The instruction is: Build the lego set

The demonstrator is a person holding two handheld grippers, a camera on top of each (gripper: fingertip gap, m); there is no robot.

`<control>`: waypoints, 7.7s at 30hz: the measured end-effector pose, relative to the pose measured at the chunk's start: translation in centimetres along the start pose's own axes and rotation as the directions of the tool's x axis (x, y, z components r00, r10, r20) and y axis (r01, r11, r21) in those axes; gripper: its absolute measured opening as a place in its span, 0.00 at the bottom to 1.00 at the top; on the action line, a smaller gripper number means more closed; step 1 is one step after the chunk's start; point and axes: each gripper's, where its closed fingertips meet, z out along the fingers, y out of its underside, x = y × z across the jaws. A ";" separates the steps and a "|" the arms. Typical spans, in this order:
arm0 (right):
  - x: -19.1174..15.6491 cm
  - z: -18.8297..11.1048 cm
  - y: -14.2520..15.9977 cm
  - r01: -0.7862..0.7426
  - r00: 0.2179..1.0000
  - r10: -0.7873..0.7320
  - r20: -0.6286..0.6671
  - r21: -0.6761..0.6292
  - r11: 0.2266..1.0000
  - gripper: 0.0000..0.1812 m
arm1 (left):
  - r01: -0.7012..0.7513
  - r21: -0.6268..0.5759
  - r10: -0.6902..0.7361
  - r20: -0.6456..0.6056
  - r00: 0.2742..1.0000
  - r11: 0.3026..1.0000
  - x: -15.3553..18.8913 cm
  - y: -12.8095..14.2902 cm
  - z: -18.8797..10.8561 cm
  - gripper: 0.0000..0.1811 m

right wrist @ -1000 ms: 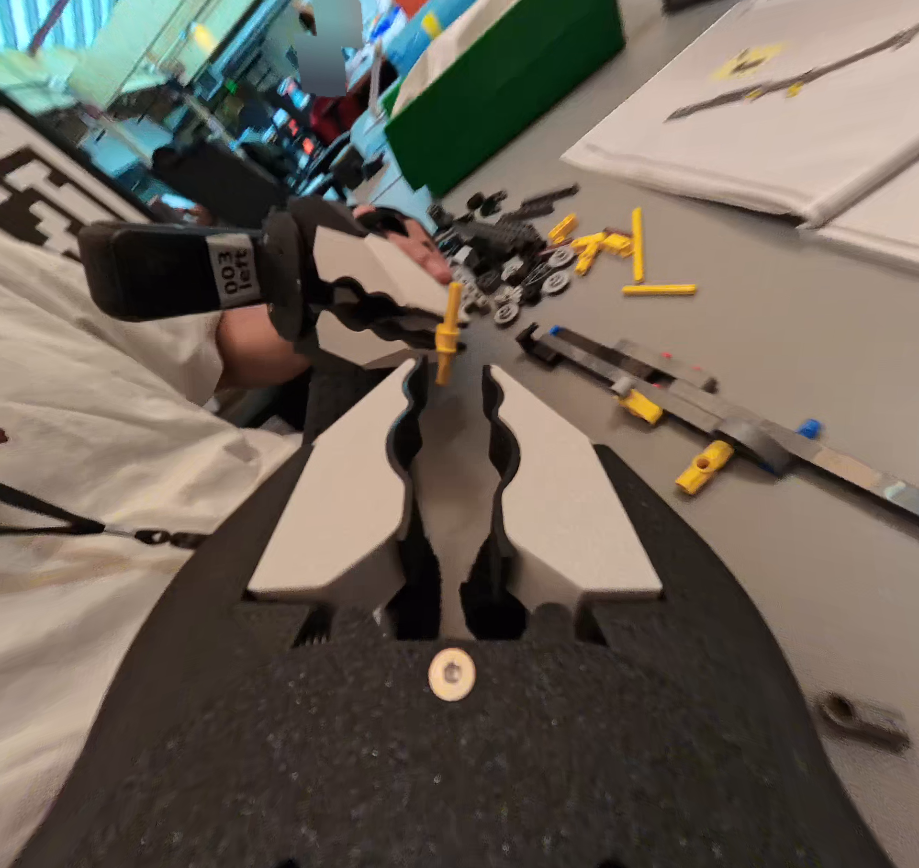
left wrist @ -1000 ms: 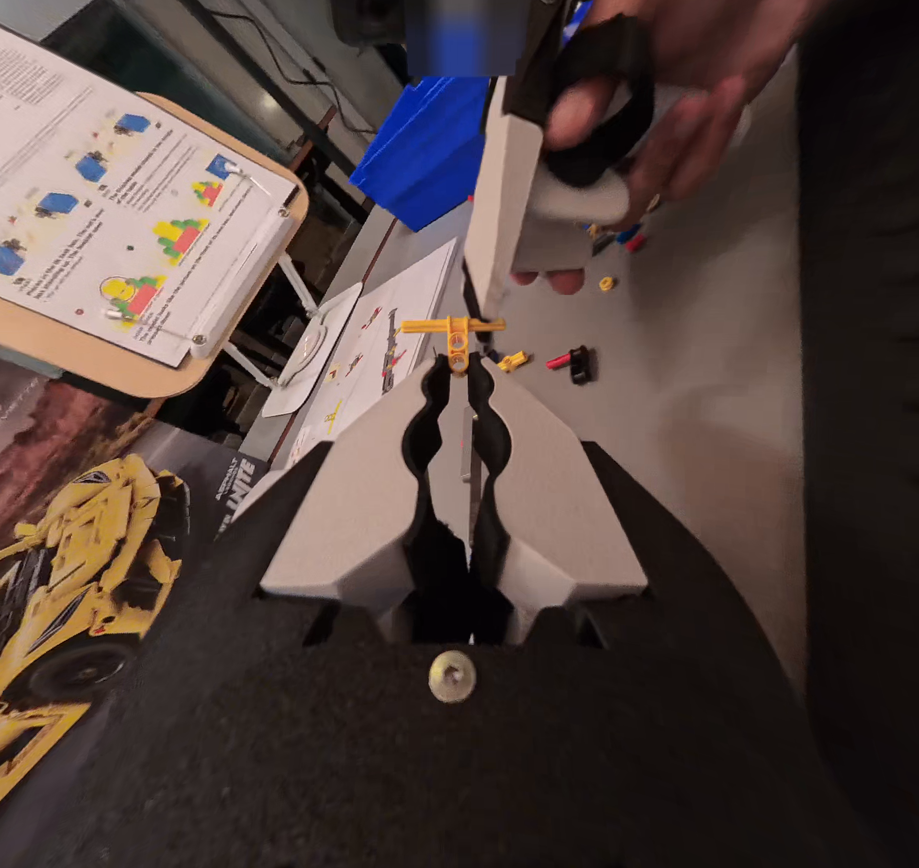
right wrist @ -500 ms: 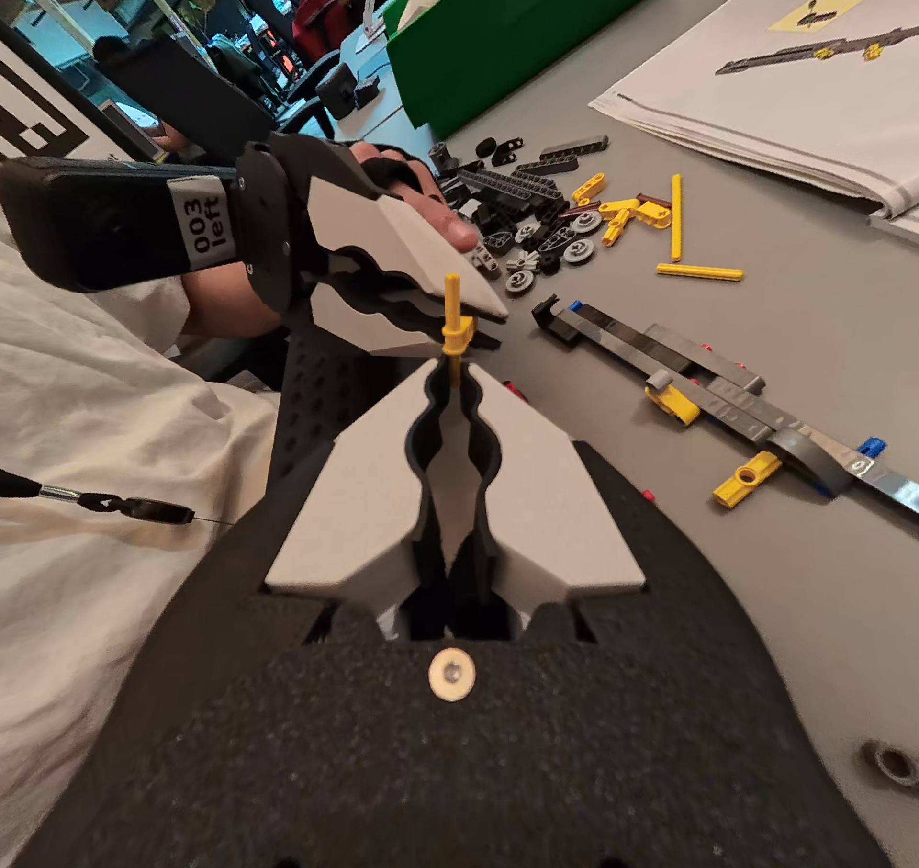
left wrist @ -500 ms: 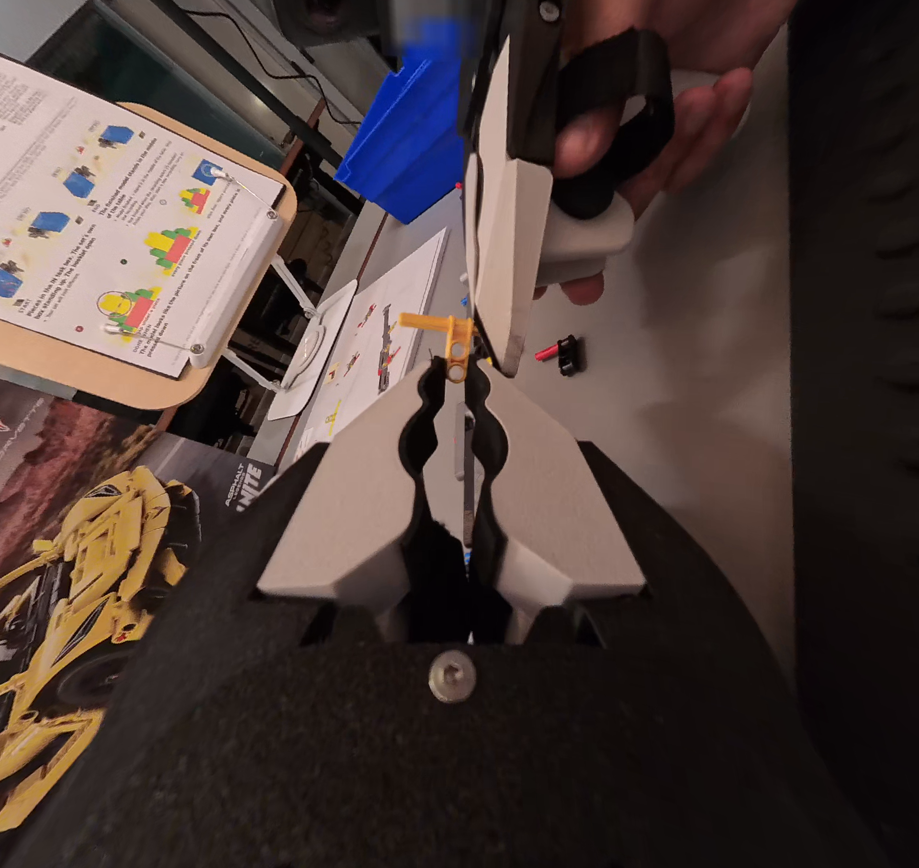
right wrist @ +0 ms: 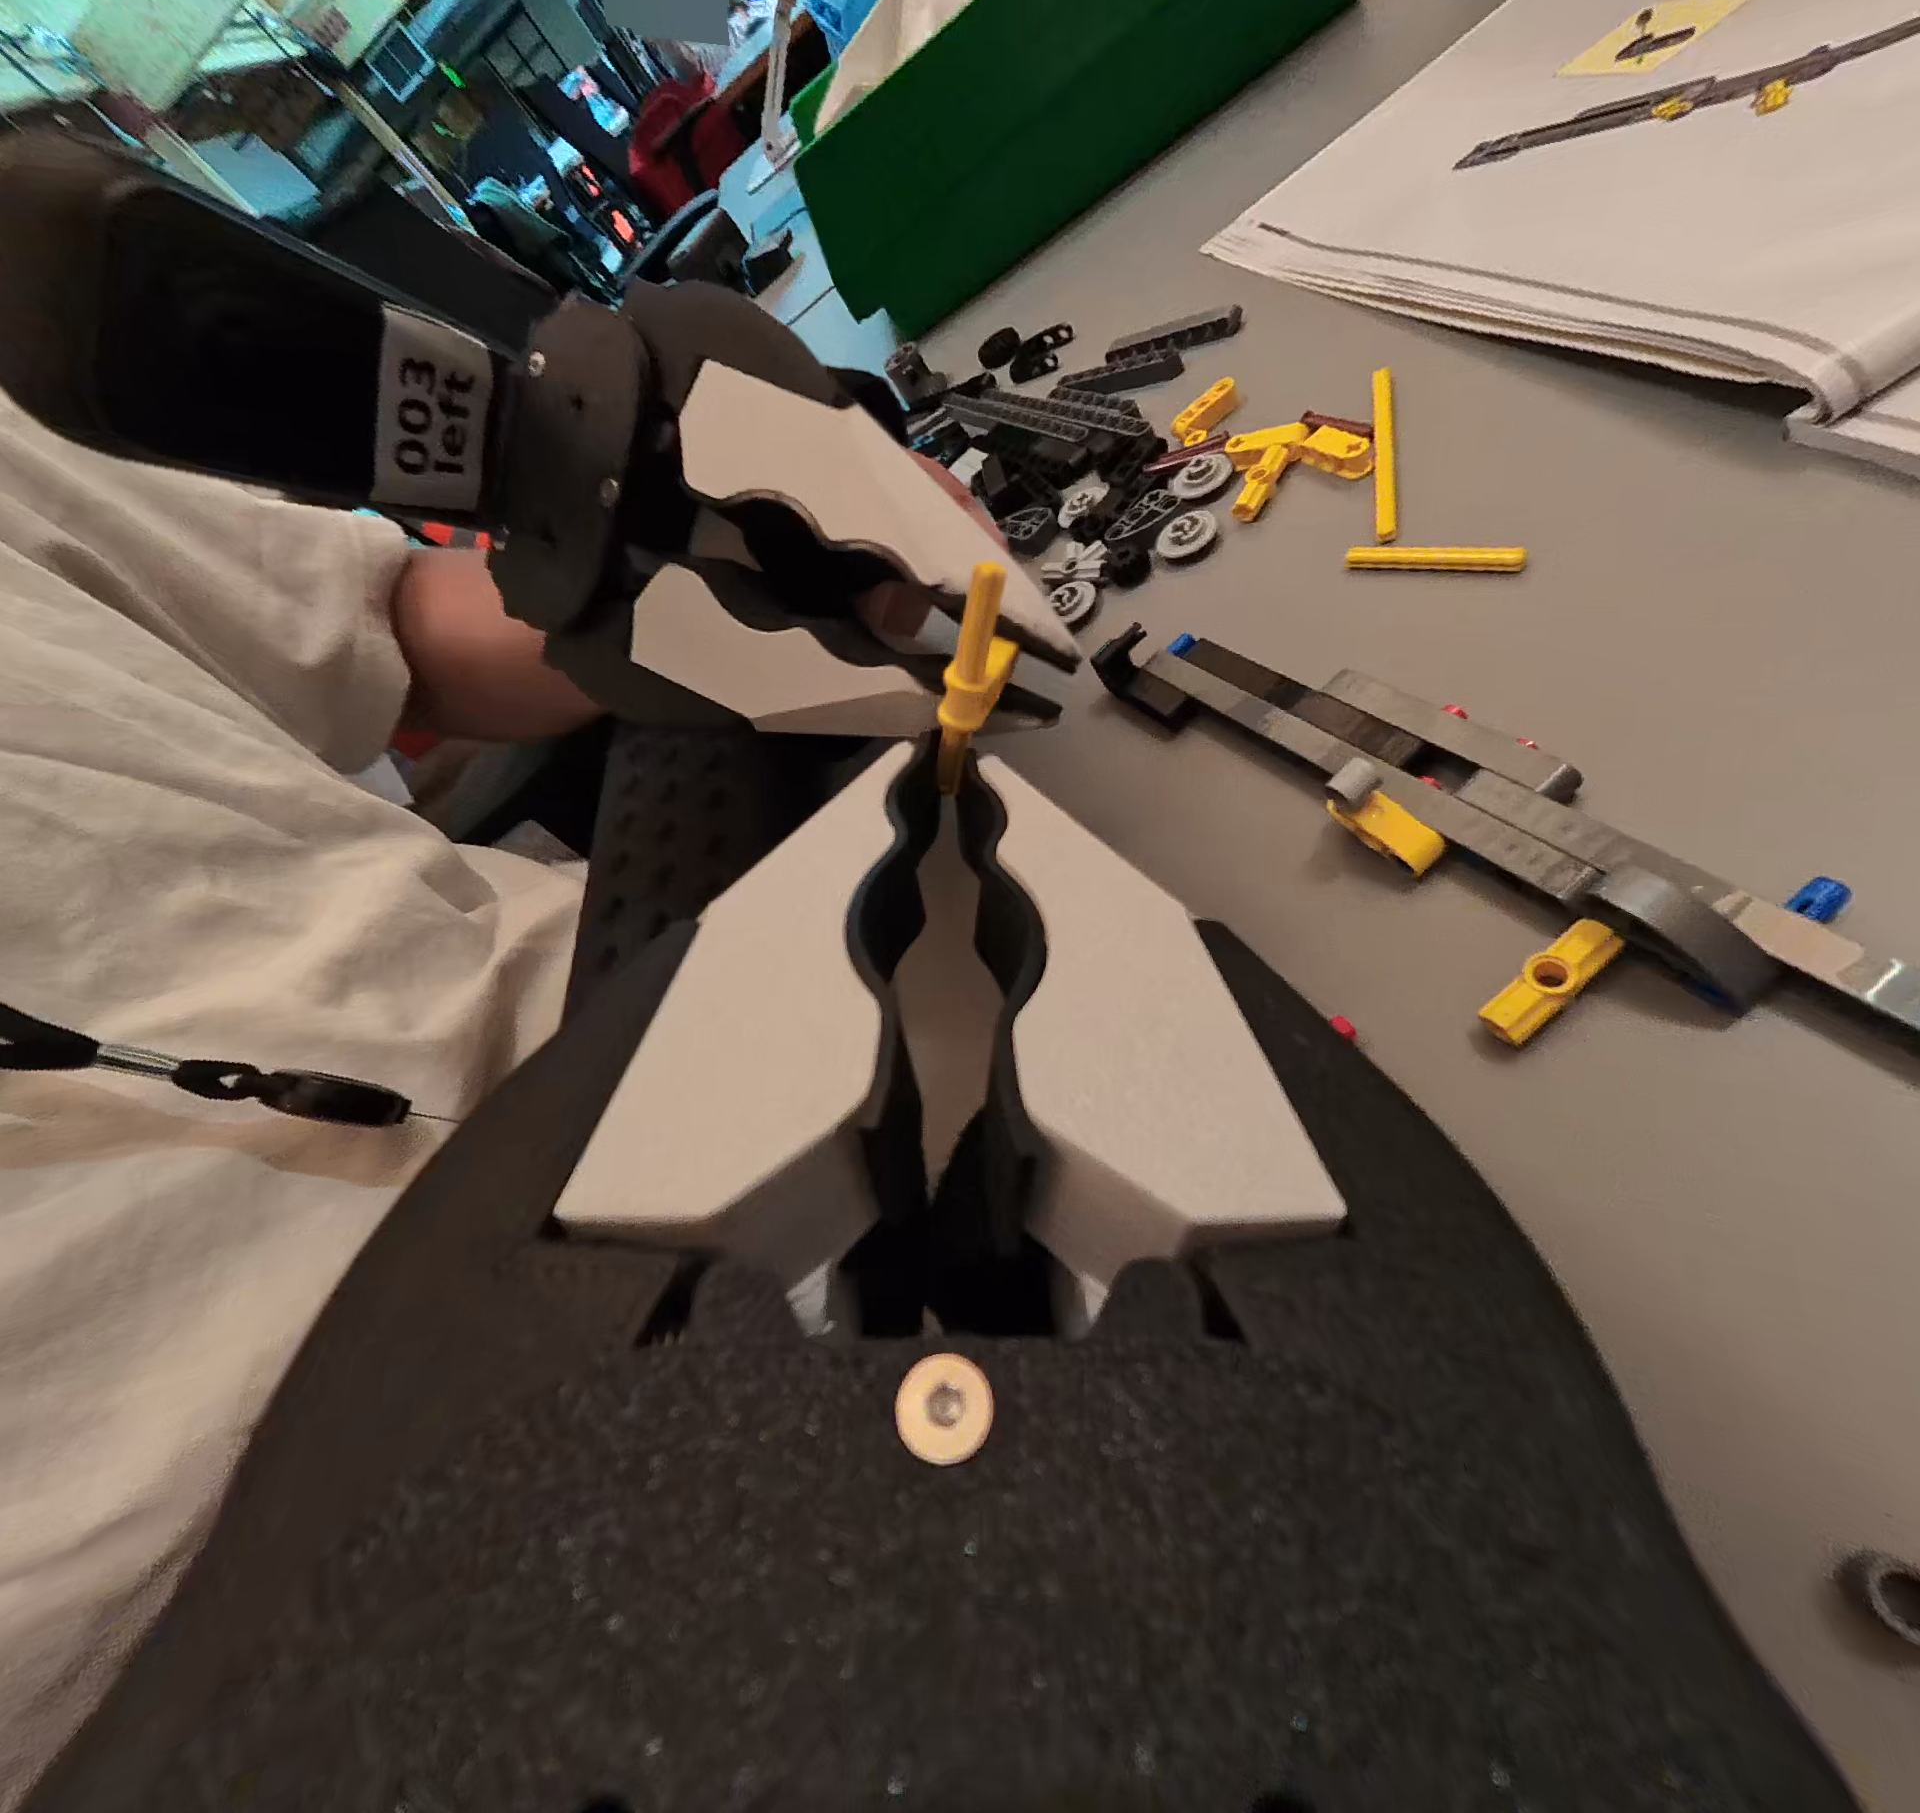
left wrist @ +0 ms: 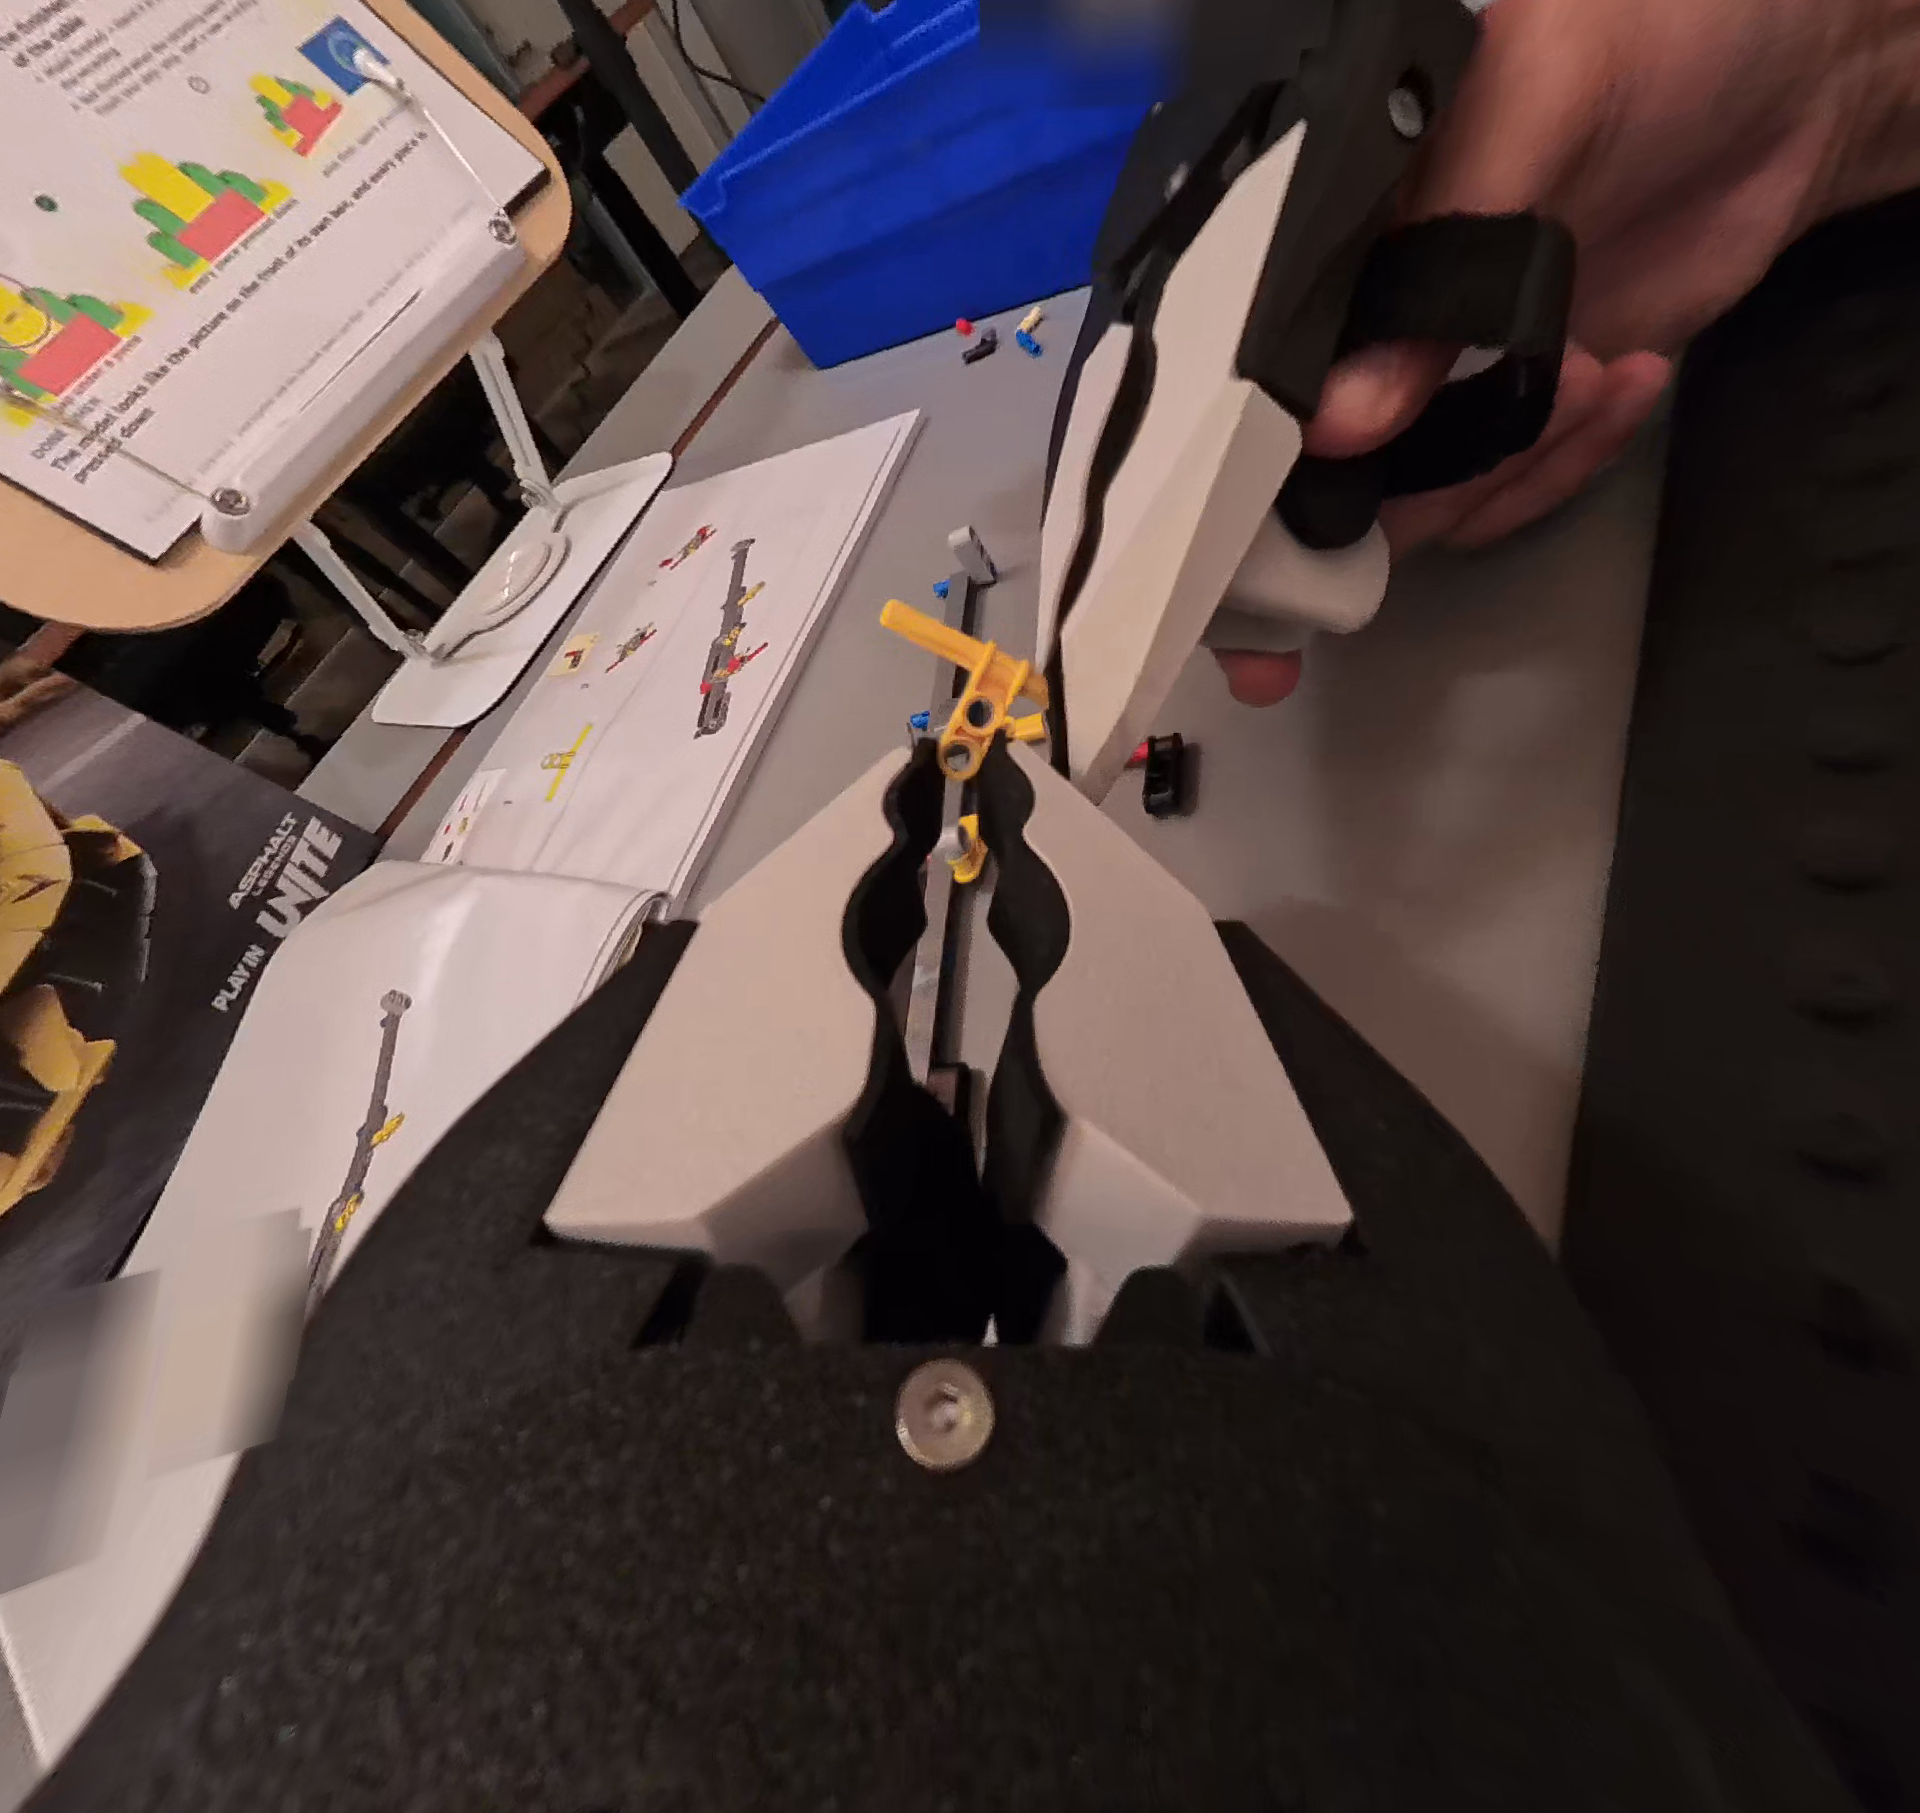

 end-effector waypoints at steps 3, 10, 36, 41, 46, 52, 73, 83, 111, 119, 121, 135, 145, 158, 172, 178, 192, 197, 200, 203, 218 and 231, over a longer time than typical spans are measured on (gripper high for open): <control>0.2 -0.1 -0.1 0.017 1.000 -0.017 -0.025 -0.003 1.000 0.01 | 0.022 -0.007 -0.022 0.000 1.000 1.000 -0.1 0.0 0.2 0.03; 0.5 0.2 0.3 0.007 1.000 -0.008 -0.029 -0.029 1.000 0.01 | 0.043 -0.027 -0.043 -0.002 0.999 0.999 -0.1 0.4 0.4 0.03; -0.8 -0.8 -2.0 0.666 0.676 -0.707 -0.206 -0.239 0.706 0.14 | 0.353 -0.115 -0.371 -0.237 0.898 0.928 0.8 1.9 0.0 0.02; 0.0 -0.6 -1.9 0.696 0.615 -0.755 -0.229 -0.292 0.656 0.19 | 0.405 -0.109 -0.419 -0.280 0.864 0.908 1.1 1.4 -0.2 0.02; 1.2 -0.7 -2.0 0.713 0.543 -0.796 -0.267 -0.354 0.605 0.15 | 0.442 -0.099 -0.448 -0.331 0.831 0.892 1.7 0.7 -0.5 0.00; 2.1 -1.0 -2.2 0.707 0.537 -0.783 -0.316 -0.338 0.621 0.09 | 0.409 -0.072 -0.412 -0.294 0.863 0.910 1.1 0.6 -0.5 0.00; 0.6 -0.7 -4.2 0.816 -0.237 -0.891 -0.387 -0.576 0.033 0.04 | 0.573 0.066 -0.520 -0.345 0.781 0.817 -1.0 -2.3 -1.9 0.07; 1.2 -0.4 -3.7 0.766 -0.331 -0.882 -0.334 -0.642 -0.045 0.04 | 0.506 0.033 -0.475 -0.299 0.828 0.862 -0.7 -1.4 -1.6 0.07; 1.7 -0.4 -0.2 0.667 0.565 -0.824 -0.038 -0.568 0.483 0.19 | -0.131 0.017 0.132 -0.188 0.973 0.991 2.3 1.0 -1.2 0.03; 2.0 0.0 0.7 0.681 0.476 -0.879 -0.022 -0.623 0.385 0.16 | -0.224 -0.011 0.219 -0.174 0.960 0.974 2.6 1.6 -1.1 0.03; 1.9 -0.1 0.5 0.683 0.463 -0.886 -0.030 -0.625 0.378 0.15 | -0.229 -0.009 0.225 -0.167 0.960 0.973 2.6 1.5 -1.1 0.03; 1.5 -0.5 -0.2 0.685 0.473 -0.880 -0.040 -0.611 0.396 0.14 | -0.176 0.016 0.177 -0.153 0.972 0.984 2.1 0.7 -1.3 0.03; 1.6 -0.4 0.0 0.675 0.492 -0.870 -0.036 -0.616 0.407 0.13 | -0.178 0.007 0.177 -0.158 0.971 0.984 2.1 0.8 -1.3 0.03; 1.7 -0.3 0.1 0.675 0.498 -0.866 -0.031 -0.614 0.410 0.13 | -0.177 0.000 0.175 -0.158 0.972 0.984 2.1 1.0 -1.2 0.03; 0.4 -5.4 -8.0 0.476 0.825 -0.407 -0.392 0.094 0.874 0.18 | 0.242 0.219 -0.203 -0.186 0.961 0.945 -1.6 -3.1 -3.3 0.03; 5.4 -8.9 -9.2 0.368 0.771 -0.042 -0.636 0.390 0.844 0.17 | 0.231 0.226 -0.207 -0.122 0.971 0.946 -2.0 -3.2 -3.1 0.03; -4.4 -1.8 -4.2 0.512 0.859 -0.491 -0.147 0.223 0.829 0.23 | 0.393 0.252 -0.249 -0.457 0.854 0.884 1.4 -5.1 -4.6 0.04; -4.4 -1.8 -4.1 0.533 0.846 -0.508 -0.160 0.224 0.816 0.22 | 0.398 0.240 -0.256 -0.463 0.849 0.885 1.3 -4.9 -4.6 0.03; -3.9 -1.8 -4.0 0.532 0.845 -0.502 -0.183 0.205 0.822 0.21 | 0.386 0.231 -0.258 -0.441 0.860 0.893 1.1 -4.7 -4.3 0.03; -2.6 -1.5 -3.3 0.536 0.835 -0.503 -0.221 0.128 0.834 0.13 | 0.327 0.198 -0.242 -0.360 0.901 0.924 0.6 -3.6 -3.5 0.04; -1.8 -1.0 -1.9 0.537 0.827 -0.518 -0.218 0.037 0.843 0.13 | 0.240 0.137 -0.181 -0.343 0.922 0.961 1.5 -2.1 -2.9 0.03; -0.8 -1.1 -2.1 0.525 0.825 -0.500 -0.265 0.029 0.851 0.09 | 0.189 0.131 -0.144 -0.294 0.945 0.973 1.0 -1.9 -2.4 0.03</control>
